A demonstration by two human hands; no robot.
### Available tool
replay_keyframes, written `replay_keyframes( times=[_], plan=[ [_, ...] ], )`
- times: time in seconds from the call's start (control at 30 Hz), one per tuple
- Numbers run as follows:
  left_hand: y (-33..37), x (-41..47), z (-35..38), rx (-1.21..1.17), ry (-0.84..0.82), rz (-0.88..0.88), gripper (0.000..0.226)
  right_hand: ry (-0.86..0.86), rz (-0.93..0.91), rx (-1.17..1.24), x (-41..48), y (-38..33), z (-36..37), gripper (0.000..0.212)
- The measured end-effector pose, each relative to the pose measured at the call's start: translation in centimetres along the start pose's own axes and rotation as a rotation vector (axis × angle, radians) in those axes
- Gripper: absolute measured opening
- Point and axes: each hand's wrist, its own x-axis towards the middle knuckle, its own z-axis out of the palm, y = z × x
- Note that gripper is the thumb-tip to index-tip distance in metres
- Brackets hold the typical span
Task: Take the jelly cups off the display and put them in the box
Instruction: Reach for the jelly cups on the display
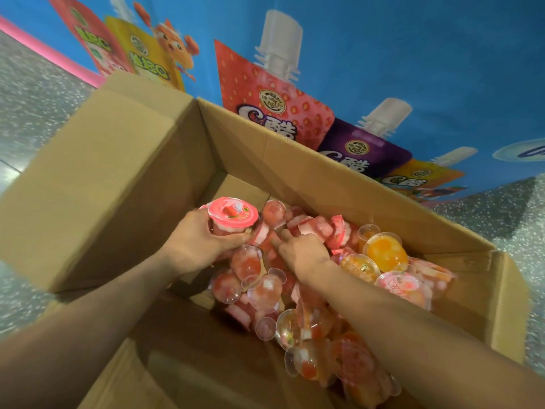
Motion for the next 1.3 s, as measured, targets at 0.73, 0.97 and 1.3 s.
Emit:
replay_keyframes(
  times=[0.73,0.97,1.3],
  plan=[
    [0.2,-0.6,-0.7,0.043,0.009,-0.025,0.028,-0.051,0.082,-0.254,0.3,0.4,-0.8,0.047],
    [-0.4,-0.9,-1.1,0.041,-0.003,-0.015,0.025,-0.014,0.185,-0.164,0.8,-2.0,0.1,0.039],
    [-0.2,-1.0,-1.4,0.017,-0.009,0.019,0.011,0.199,-0.004,-0.138,0.2,0.7,1.2,0.045]
  ],
)
